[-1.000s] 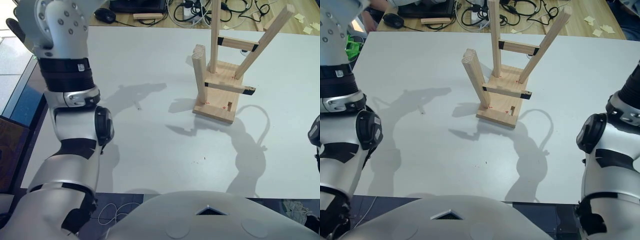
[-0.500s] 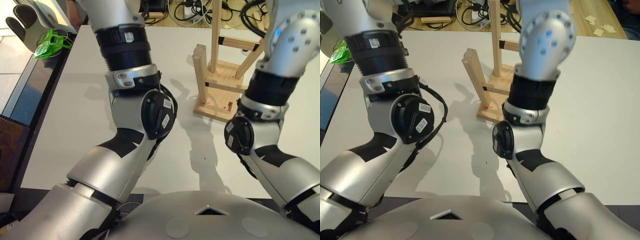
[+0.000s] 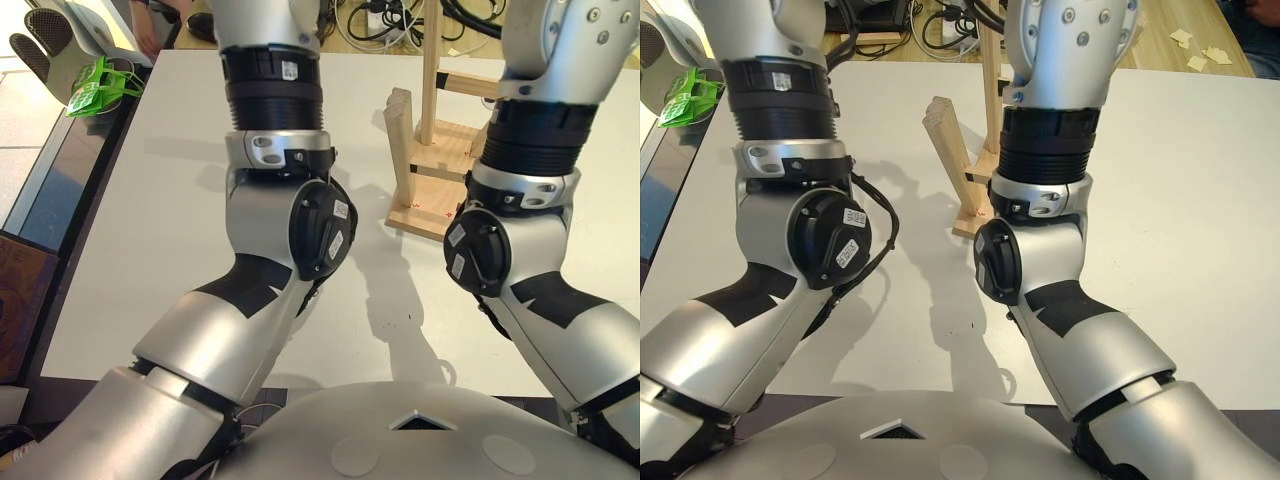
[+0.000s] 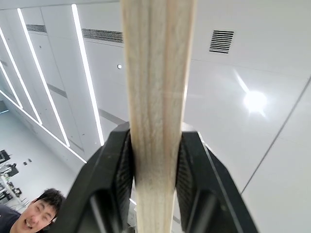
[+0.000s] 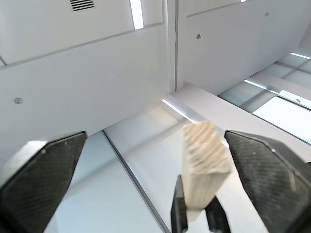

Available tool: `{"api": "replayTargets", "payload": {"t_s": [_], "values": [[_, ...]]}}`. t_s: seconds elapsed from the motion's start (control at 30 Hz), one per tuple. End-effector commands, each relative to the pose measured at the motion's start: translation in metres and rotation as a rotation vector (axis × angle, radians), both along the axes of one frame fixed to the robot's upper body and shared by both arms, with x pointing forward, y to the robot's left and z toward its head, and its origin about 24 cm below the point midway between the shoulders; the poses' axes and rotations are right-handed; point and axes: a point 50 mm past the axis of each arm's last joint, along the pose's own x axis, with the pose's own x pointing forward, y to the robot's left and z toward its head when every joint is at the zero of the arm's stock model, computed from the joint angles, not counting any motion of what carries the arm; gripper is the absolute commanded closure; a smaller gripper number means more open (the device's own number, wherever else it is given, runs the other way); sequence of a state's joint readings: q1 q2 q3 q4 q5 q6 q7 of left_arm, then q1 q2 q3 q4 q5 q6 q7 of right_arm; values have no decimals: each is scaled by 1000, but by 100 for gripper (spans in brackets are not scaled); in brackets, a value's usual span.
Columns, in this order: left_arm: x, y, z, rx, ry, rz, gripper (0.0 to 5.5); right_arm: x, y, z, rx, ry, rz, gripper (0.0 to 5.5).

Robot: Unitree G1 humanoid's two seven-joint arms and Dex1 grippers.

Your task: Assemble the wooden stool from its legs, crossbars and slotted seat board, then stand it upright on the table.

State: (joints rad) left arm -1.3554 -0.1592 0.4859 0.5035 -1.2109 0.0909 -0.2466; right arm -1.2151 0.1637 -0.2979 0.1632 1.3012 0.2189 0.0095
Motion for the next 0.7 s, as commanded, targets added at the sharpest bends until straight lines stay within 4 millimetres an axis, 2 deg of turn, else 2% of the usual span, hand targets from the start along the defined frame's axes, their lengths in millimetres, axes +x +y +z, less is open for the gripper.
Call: {"api": "replayTargets", "payload": {"t_s": [0.03, 0.37, 0.7], "values": [[1, -62, -1, 12, 13, -166, 450, -15, 35, 11, 55, -18, 139, 43], [13, -92, -22, 30, 43, -219, 450, -11, 31, 11, 85, 6, 116, 195], [14, -98, -30, 30, 61, -237, 450, 2, 17, 12, 91, 19, 25, 360]]}}
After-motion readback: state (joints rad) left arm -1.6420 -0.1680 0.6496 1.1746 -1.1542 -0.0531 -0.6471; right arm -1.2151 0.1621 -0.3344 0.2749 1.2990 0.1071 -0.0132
